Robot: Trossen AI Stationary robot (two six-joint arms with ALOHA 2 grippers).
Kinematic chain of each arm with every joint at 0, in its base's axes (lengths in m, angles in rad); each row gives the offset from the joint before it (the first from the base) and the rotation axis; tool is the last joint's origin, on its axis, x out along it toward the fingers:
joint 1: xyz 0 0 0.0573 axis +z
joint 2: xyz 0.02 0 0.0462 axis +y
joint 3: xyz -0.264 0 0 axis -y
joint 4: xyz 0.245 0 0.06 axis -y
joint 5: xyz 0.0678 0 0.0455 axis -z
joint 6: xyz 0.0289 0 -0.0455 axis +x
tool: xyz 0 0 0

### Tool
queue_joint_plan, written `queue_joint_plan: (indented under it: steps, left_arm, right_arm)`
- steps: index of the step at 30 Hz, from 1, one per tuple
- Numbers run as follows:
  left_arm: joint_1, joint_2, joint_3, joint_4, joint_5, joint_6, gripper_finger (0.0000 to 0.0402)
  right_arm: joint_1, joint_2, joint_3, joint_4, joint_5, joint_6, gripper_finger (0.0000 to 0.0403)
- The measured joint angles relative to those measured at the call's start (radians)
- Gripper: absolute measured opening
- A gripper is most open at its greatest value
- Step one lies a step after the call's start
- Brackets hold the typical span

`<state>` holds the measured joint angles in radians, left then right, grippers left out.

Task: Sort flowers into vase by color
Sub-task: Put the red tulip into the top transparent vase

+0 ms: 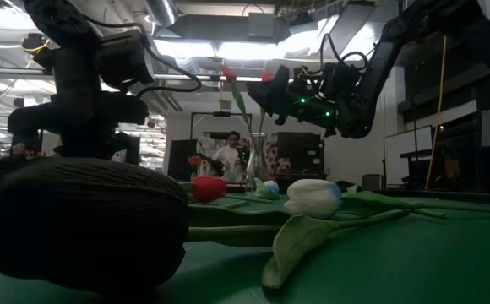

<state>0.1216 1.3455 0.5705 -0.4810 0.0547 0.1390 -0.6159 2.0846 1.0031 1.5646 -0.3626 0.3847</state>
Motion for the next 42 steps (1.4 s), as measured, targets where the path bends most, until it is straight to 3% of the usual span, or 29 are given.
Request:
queue_joint_plan:
  steps: [19, 25, 35, 42]
  left_arm:
    - [0.091, -0.008, 0.165, 0.060, -0.018, -0.004, 0.0005]
    - [0.144, -0.031, 0.248, 0.187, -0.036, -0.025, 0.0008]
    - [0.229, -0.176, 0.282, 0.575, -0.128, -0.074, 0.0004]
    - [0.278, -0.227, 0.283, 0.781, -0.130, -0.173, 0.0012]
  right_arm:
    - [0.000, -0.266, 0.000, -0.145, -0.135, -0.103, 0.0172]
    - [0.000, -0.420, 0.000, -0.260, -0.154, -0.212, 0.0172]
    - [0.002, -0.681, 0.000, -0.802, -0.135, -0.501, 0.0172]
    - [0.002, -0.752, 0.000, -0.918, -0.066, -0.547, 0.0172]
